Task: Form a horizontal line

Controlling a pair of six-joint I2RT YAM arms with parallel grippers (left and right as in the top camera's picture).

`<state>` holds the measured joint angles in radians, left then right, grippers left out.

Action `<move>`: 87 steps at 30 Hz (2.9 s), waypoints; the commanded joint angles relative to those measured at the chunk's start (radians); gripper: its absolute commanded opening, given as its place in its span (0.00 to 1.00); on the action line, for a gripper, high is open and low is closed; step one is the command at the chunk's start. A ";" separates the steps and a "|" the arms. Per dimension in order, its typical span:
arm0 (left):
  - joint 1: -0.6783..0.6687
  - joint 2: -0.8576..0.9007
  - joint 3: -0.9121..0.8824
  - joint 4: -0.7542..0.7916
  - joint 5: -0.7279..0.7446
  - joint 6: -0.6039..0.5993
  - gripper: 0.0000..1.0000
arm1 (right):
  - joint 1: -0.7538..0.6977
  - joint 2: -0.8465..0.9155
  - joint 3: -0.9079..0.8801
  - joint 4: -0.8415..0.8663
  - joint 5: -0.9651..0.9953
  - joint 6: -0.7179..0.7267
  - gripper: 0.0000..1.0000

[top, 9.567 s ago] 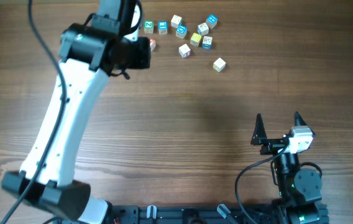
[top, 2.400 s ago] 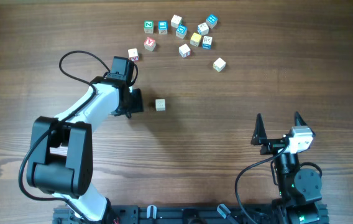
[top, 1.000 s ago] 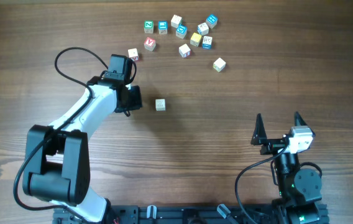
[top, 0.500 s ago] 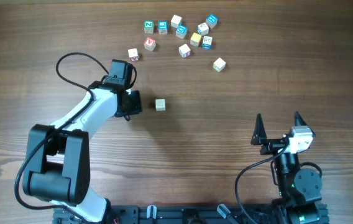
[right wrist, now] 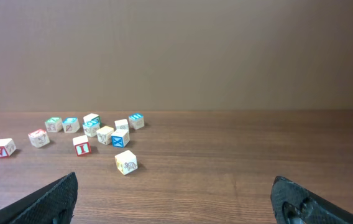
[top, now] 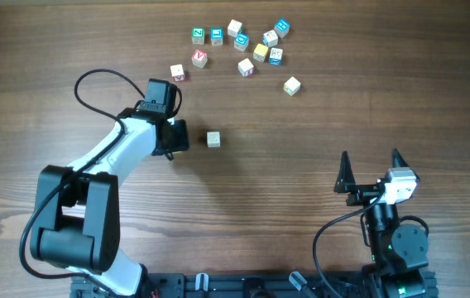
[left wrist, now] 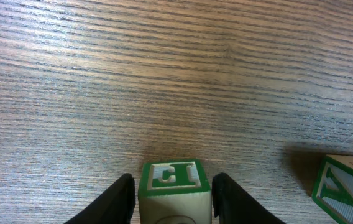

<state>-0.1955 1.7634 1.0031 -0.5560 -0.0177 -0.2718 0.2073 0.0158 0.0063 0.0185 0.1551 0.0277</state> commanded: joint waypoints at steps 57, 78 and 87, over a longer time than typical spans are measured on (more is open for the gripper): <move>0.001 -0.058 -0.008 -0.050 0.016 -0.028 0.30 | -0.005 -0.005 -0.001 0.003 0.010 -0.008 1.00; -0.204 -0.094 0.232 -0.213 0.016 -0.105 0.25 | -0.005 -0.005 -0.001 0.003 0.010 -0.009 1.00; -0.245 -0.094 0.231 -0.188 0.016 -0.134 0.24 | -0.005 -0.005 -0.001 0.003 0.010 -0.009 1.00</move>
<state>-0.4259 1.6882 1.2186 -0.7471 -0.0059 -0.3882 0.2073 0.0158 0.0059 0.0185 0.1551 0.0277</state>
